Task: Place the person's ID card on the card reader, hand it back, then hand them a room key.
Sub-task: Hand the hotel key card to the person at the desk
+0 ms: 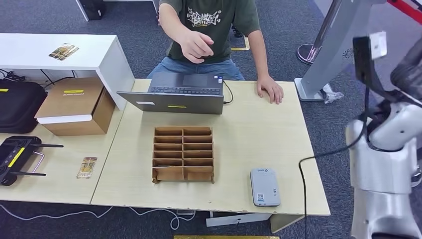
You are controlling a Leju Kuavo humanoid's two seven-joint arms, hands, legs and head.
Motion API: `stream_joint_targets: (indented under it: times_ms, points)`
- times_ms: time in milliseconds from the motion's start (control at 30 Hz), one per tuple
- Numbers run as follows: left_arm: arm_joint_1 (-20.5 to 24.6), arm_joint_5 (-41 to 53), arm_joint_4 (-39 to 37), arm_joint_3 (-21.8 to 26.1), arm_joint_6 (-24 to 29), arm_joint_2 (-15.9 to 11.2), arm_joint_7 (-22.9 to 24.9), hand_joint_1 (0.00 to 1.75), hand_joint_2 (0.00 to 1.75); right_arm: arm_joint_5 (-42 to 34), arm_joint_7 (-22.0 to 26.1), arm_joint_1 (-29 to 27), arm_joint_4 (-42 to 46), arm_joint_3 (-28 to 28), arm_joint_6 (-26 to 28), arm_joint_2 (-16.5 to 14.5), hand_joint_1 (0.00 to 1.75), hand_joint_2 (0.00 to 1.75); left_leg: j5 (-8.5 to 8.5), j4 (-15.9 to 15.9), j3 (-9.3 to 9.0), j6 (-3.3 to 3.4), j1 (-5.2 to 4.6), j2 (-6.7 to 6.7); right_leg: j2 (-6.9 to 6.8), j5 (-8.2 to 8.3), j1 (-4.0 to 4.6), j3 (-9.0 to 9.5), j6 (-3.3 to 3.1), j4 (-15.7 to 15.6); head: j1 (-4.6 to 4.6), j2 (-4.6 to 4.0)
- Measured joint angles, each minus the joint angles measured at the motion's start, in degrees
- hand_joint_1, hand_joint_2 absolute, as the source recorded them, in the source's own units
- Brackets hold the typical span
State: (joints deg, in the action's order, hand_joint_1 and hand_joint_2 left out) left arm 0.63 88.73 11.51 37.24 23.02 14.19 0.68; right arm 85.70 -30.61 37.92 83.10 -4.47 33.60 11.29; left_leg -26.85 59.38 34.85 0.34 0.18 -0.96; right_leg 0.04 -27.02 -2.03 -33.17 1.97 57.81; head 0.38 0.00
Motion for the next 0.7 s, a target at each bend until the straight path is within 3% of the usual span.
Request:
stream_joint_targets:
  times_ms: [33, 67, 133, 233, 433, 700]
  points:
    - [0.0, 0.0, 0.0, 0.0, 0.0, 0.0, -0.1, 0.0, 0.0, 0.0, -5.7, 2.1, -1.9, -8.6, -0.1, 1.3, 1.75, 1.75, 0.02, 0.0, -0.22, -0.04, 0.03, 0.04, 0.05, 0.01, 0.02, -0.02, -0.02, 0.0, -0.02, 0.0]
    - [0.0, 0.0, -0.1, 0.0, 0.1, 0.0, -0.1, 0.0, 0.0, 0.0, -7.7, 3.6, -3.7, -17.4, 0.0, 2.3, 1.75, 1.75, 0.04, 0.0, -0.41, -0.07, 0.04, 0.11, 0.13, 0.02, 0.02, -0.06, -0.03, 0.0, -0.07, 0.0]
    - [0.1, 0.0, -0.2, 0.0, 0.3, 0.0, -0.2, 0.0, 0.0, 0.0, -7.2, 6.2, -7.3, -33.5, 0.0, 3.9, 1.75, 1.75, 0.1, 0.0, -0.49, -0.14, 0.08, 0.08, 0.12, 0.03, 0.05, -0.13, -0.05, 0.0, -0.19, 0.0]
    - [0.0, 0.0, -0.4, 0.0, 0.3, 0.0, -0.3, 0.0, 0.0, 0.0, -6.9, 9.7, -11.8, -46.9, -0.1, 4.2, 1.75, 1.75, 0.12, 0.0, -0.38, -0.19, 0.16, -0.01, 0.04, 0.02, 0.12, -0.14, -0.06, 0.1, -0.21, 0.0]
    - [0.0, 0.0, -0.5, 0.0, 0.5, 0.0, -0.3, 0.0, 0.0, 0.0, -6.7, 14.4, -18.5, -54.7, -0.1, 2.9, 1.75, 1.75, 0.1, 0.0, -0.29, -0.17, 0.15, 0.03, 0.06, 0.04, 0.09, -0.14, -0.05, 0.0, -0.19, 0.0]
    - [-0.1, -0.1, -0.5, 0.0, 0.7, 0.1, -0.3, 0.0, 0.0, 0.0, -6.4, 15.6, -20.6, -56.7, 0.1, 1.2, 1.75, 1.75, 0.1, 0.1, -0.3, -0.17, 0.12, 0.03, 0.05, 0.08, 0.1, -0.14, -0.07, 0.0, -0.2, 0.0]
